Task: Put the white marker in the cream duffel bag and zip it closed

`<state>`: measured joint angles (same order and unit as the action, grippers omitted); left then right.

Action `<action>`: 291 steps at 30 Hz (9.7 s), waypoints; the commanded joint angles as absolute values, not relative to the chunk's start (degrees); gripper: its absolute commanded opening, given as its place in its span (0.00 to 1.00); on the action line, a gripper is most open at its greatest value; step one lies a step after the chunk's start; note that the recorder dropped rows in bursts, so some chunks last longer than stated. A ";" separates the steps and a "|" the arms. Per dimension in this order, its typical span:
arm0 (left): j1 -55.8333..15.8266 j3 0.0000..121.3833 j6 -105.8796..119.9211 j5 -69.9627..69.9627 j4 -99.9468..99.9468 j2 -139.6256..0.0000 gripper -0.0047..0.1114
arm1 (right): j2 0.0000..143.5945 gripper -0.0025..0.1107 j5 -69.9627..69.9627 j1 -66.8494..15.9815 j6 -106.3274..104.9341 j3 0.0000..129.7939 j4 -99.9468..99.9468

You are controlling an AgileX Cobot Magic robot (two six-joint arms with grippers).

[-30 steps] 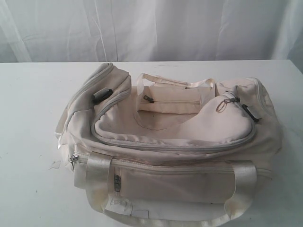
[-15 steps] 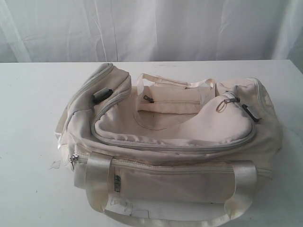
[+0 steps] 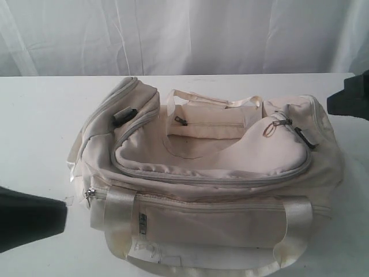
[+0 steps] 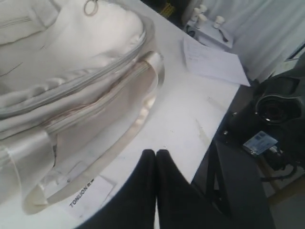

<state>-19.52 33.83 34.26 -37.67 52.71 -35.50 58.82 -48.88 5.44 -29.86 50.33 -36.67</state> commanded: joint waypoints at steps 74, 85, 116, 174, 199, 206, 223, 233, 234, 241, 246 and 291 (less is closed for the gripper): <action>-44.70 84.07 69.39 2.81 61.05 -112.68 0.54 | 93.72 0.48 -35.84 7.02 -50.40 58.94 -49.24; -44.70 89.21 68.74 0.99 61.05 -117.11 0.53 | 93.72 0.48 -35.62 7.02 -50.66 58.94 -49.49; -44.70 90.05 67.62 -16.05 55.63 -110.95 0.04 | 93.72 0.28 -34.81 7.02 -51.22 58.94 -51.96; -44.70 90.05 43.22 -26.37 30.15 -106.68 0.04 | 86.75 0.56 -49.58 4.40 -37.65 63.29 -38.90; -44.70 90.05 41.91 -24.63 30.30 -106.68 0.04 | 93.31 0.23 -46.38 -0.66 -35.66 63.29 -35.00; -45.32 90.15 41.91 -24.64 30.99 -106.68 0.04 | 93.31 0.02 -43.17 -0.66 -37.87 63.40 -34.99; -50.51 92.97 34.24 -44.50 17.61 -102.30 0.04 | 93.73 0.02 -41.01 -0.56 -36.05 66.88 -34.39; -50.51 83.58 29.22 -47.52 12.13 -94.79 0.04 | 93.73 0.02 -40.87 2.49 -34.15 68.67 -33.20; -50.51 82.58 28.87 -47.65 11.45 -94.26 0.04 | 93.73 0.02 -41.27 2.72 -34.15 68.90 -32.95; -50.51 75.35 23.89 -47.65 4.92 -88.87 0.04 | 93.73 0.02 -41.85 2.96 -34.15 69.96 -32.41; -50.51 70.86 20.61 -47.42 2.25 -84.85 0.04 | 93.73 0.02 -41.78 2.96 -34.15 70.01 -31.91; -50.41 67.77 19.38 -38.58 -0.48 -82.72 0.04 | 66.57 0.49 -61.18 -19.07 -68.26 56.02 -24.23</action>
